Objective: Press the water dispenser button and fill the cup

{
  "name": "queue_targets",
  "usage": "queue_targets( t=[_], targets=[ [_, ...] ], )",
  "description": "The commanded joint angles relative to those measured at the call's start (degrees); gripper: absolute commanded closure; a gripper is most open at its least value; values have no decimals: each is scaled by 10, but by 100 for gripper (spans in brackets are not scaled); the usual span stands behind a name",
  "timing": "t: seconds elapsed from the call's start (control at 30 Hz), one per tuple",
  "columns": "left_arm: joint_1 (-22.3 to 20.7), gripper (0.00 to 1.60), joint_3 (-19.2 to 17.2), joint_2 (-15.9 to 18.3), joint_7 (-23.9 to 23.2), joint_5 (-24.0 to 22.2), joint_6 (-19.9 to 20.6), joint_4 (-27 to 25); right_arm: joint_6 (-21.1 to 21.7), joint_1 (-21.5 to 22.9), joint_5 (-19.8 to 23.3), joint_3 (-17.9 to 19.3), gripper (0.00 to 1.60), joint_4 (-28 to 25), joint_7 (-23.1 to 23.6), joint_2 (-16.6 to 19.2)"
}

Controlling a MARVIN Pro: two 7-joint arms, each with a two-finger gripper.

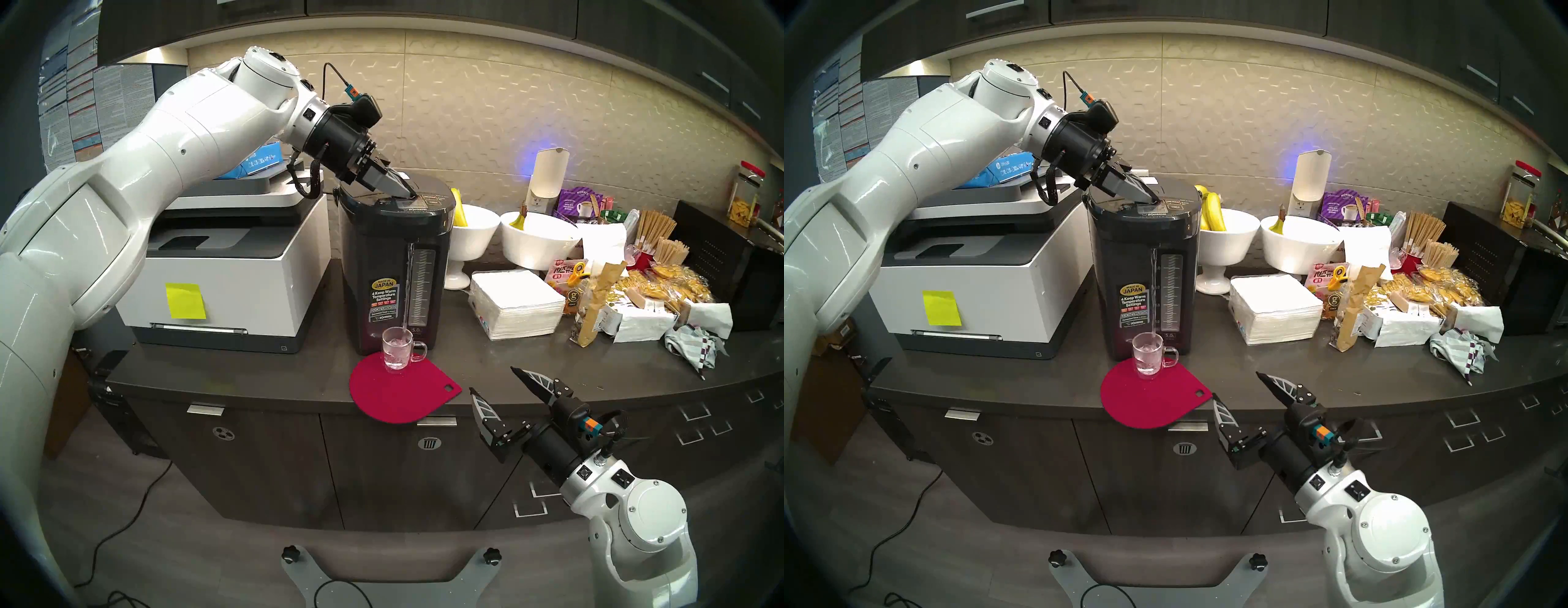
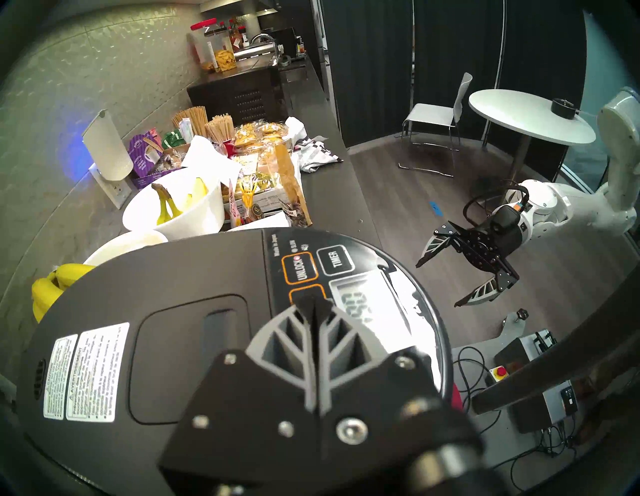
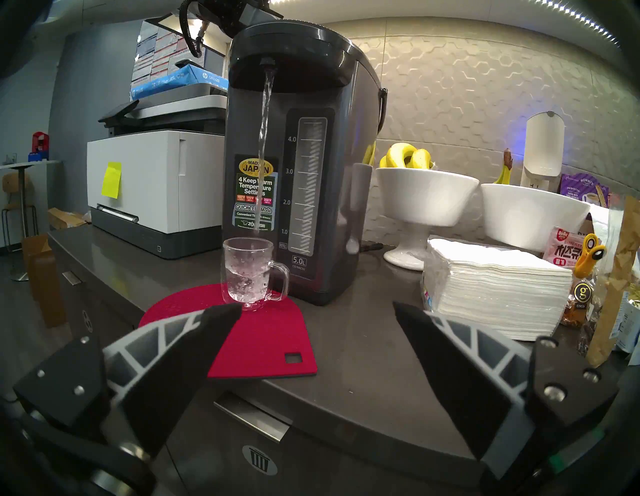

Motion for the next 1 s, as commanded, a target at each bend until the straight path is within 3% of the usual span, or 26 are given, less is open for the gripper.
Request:
queue_targets(
  t=[0.0,0.97],
  targets=[
    [15,160,19,1,-1,8,3,-9,-2,2,-1,-1,0,-14,1,1],
    [11,160,29,23,-1,2,12,-42,-2,2,-1,-1,0,-14,1,1]
  ],
)
